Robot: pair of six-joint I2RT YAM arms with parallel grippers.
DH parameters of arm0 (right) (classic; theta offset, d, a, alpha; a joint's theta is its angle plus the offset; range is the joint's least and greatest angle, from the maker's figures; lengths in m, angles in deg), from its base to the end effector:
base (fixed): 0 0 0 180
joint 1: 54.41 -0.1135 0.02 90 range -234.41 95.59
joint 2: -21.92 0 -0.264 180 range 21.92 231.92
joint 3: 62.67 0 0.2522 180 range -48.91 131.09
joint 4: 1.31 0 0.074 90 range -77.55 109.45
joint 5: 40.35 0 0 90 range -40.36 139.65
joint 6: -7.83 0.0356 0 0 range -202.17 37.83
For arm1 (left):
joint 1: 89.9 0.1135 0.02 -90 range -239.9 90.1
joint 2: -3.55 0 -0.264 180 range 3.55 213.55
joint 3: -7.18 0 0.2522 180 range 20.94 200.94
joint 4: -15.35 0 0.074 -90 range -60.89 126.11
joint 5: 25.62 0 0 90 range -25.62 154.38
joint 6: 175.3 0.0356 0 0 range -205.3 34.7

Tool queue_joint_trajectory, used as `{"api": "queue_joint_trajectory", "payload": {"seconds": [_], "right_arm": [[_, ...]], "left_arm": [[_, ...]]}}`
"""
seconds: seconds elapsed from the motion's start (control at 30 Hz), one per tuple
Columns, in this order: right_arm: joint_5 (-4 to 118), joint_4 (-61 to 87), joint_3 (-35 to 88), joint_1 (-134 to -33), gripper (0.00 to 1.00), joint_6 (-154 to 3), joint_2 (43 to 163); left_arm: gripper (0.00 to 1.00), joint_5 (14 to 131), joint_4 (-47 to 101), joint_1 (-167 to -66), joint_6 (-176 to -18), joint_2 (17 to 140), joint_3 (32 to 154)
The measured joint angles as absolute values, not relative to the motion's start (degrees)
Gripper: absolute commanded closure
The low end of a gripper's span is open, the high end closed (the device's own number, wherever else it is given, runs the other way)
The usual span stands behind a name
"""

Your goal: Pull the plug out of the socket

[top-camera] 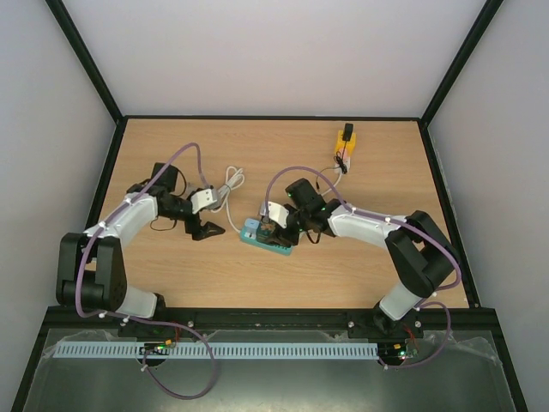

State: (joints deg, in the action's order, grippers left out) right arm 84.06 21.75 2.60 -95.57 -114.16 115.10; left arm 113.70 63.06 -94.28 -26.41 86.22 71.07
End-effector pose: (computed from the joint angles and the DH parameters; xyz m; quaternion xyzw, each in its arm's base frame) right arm 0.2296 0.2275 0.1787 -0.6159 0.6642 0.3034 0.2958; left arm 0.2610 -0.0471 0.2050 0.5390 0.7129 -0.2783 0.3517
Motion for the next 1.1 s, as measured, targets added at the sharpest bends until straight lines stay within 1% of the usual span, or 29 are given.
{"api": "queue_joint_trajectory", "payload": {"seconds": [0.13, 0.23, 0.57, 0.7, 0.93, 0.97, 1.0, 1.1], "right_arm": [[85.50, 23.59, 3.56, -95.46, 0.73, -117.16, 115.58], [86.90, 26.12, 6.34, -95.25, 0.70, -118.44, 117.44], [91.53, 26.32, 10.53, -96.51, 0.66, -119.80, 122.10], [92.47, 25.20, 10.36, -97.10, 0.65, -120.04, 122.43], [93.20, 22.82, 9.16, -97.19, 0.65, -119.67, 122.40], [93.22, 22.56, 8.98, -97.17, 0.63, -119.58, 122.36], [93.22, 22.38, 8.96, -97.17, 0.58, -119.45, 122.36], [93.22, 22.21, 8.96, -97.17, 0.36, -119.01, 122.32]], "left_arm": [[0.10, 113.33, 61.64, -97.85, -24.71, 86.00, 70.28], [0.12, 112.72, 60.00, -99.83, -23.59, 86.00, 69.36], [0.20, 109.77, 56.53, -101.08, -20.75, 85.57, 65.47], [0.21, 108.46, 54.69, -102.48, -21.12, 85.59, 64.82], [0.30, 106.21, 51.87, -105.69, -21.51, 85.63, 64.77], [0.30, 105.97, 51.52, -106.19, -21.67, 85.66, 64.73], [0.28, 105.66, 51.13, -106.78, -21.73, 85.66, 64.62], [0.21, 105.29, 50.82, -107.46, -21.93, 85.68, 64.45]]}}
